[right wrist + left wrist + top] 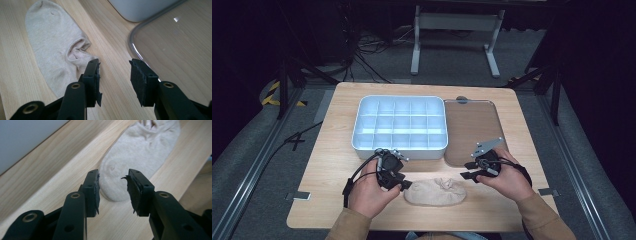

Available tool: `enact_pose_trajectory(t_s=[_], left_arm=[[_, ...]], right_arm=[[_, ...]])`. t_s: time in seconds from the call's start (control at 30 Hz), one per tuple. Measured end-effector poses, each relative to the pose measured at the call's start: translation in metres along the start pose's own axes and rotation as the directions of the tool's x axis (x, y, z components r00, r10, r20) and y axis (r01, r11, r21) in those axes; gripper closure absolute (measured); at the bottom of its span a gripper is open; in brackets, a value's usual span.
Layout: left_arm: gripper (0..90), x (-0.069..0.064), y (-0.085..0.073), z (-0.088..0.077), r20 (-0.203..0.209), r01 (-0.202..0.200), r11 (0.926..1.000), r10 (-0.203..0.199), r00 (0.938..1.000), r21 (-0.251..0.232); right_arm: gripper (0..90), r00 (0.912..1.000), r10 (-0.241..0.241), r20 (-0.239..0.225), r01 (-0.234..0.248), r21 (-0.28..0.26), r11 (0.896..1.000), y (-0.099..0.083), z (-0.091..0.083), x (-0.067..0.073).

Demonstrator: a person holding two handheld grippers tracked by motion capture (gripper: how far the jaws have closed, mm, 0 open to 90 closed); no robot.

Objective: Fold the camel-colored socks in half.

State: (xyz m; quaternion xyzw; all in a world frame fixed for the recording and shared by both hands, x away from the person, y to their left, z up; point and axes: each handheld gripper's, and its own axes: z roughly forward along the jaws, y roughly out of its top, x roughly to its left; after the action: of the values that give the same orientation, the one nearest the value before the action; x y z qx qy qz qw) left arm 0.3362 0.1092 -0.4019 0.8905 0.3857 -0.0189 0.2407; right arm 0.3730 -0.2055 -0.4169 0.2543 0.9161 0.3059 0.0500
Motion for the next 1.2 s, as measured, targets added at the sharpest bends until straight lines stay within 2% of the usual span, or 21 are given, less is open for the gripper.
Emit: enact_pose_trajectory(t_s=[0.17, 0.33, 0.53, 0.67, 0.97, 1.03, 1.2], left_arm=[[62.6, 0.003, -0.002, 0.019, 0.003, 0.044, 0.9980, -0.044, 0.9990, 0.045], [65.0, 0.006, -0.003, 0.032, 0.011, 0.065, 0.9948, -0.066, 0.9977, 0.078], [65.9, 0.006, -0.004, 0.037, 0.008, 0.079, 0.9928, -0.080, 0.9968, 0.091], [66.5, 0.006, -0.004, 0.040, 0.000, 0.075, 0.9913, -0.075, 0.9972, 0.109], [67.1, 0.000, -0.002, 0.046, -0.043, 0.073, 0.9883, -0.068, 0.9968, 0.134], [69.0, -0.001, -0.002, 0.046, -0.054, 0.074, 0.9881, -0.067, 0.9963, 0.135], [78.0, -0.001, -0.001, 0.048, -0.035, 0.088, 0.9866, -0.084, 0.9959, 0.137]], right_arm=[[59.7, 1.0000, 0.003, -0.006, -0.003, 0.001, 1.000, 0.000, 0.002, 0.001], [59.0, 0.9999, -0.006, -0.011, 0.006, 0.008, 1.000, 0.000, 0.005, 0.003], [58.7, 0.9998, -0.012, -0.015, 0.012, 0.013, 1.000, 0.000, 0.007, 0.004], [58.6, 0.9998, -0.014, -0.016, 0.014, 0.013, 1.000, 0.000, 0.008, 0.005], [58.2, 0.9995, -0.027, -0.014, 0.027, 0.015, 1.000, 0.001, 0.008, 0.007], [58.1, 0.9996, -0.027, -0.013, 0.027, 0.015, 1.000, 0.001, 0.008, 0.007], [58.1, 0.9996, -0.028, -0.010, 0.028, 0.014, 1.000, 0.001, 0.008, 0.007]])
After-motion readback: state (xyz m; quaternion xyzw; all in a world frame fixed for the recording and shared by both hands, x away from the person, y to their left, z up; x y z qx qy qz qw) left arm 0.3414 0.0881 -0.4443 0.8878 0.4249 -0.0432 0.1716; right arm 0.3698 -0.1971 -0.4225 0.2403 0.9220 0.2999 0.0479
